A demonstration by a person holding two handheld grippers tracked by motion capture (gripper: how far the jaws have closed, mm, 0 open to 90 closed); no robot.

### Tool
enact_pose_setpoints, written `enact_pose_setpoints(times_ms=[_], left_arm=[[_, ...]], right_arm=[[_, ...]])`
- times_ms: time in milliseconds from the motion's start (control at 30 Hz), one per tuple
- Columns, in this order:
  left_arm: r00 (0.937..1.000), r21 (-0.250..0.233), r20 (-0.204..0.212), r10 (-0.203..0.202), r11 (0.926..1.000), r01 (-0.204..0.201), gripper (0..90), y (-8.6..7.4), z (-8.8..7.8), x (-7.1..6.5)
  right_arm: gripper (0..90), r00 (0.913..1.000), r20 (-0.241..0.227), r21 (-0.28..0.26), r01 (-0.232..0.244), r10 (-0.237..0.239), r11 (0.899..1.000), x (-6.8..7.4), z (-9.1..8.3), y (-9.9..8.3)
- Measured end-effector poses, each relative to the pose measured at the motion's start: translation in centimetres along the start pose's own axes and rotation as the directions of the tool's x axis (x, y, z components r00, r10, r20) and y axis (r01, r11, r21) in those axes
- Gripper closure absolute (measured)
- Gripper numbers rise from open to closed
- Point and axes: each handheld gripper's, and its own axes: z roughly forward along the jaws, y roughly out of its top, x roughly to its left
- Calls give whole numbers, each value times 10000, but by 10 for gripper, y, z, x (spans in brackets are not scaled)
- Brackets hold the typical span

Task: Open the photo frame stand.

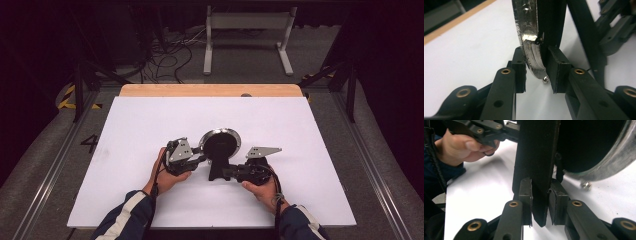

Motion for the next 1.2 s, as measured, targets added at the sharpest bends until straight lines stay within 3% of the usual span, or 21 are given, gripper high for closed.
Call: enact_pose_setpoints(times_ms=[67,167,267,433,567,633,733,767,900,1000,1200], left_arm=[[9995,8,-306,60,10000,-60,733,-3,-2,3],[9993,-34,-381,-6,10000,4,761,-6,-3,5],[9977,116,-546,392,9992,-386,757,-5,-2,4],[9994,-65,-350,80,9999,-82,749,-7,-2,6],[9992,-113,-383,-147,9998,143,660,-8,0,7],[9993,-83,-144,-353,9993,351,589,-10,2,9],[9990,2,-30,-444,9990,444,578,-10,5,9],[9992,-4,-20,-411,9992,411,579,-10,5,9],[9997,174,-136,-201,9996,204,743,-8,5,7],[9991,406,-395,137,9991,-121,750,-6,5,4],[9965,611,-748,373,9976,-327,749,-4,5,2]], right_arm=[[746,10000,-12,-2,76,-76,10000,0,0,0],[738,9999,51,158,110,-111,9998,1,3,0],[738,9998,123,222,154,-157,9996,0,5,-1],[737,9994,275,330,201,-210,9993,1,7,-1],[735,9993,309,376,217,-228,9991,0,8,-2],[741,9993,334,374,133,-146,9992,1,7,-3],[747,9992,368,346,154,-166,9993,0,6,-3],[747,9992,371,337,146,-159,9993,0,5,-3],[760,9989,438,351,157,-173,9993,1,4,-3],[765,9985,493,367,206,-224,9991,1,3,-3],[771,9981,557,382,227,-248,9990,2,3,-3]])
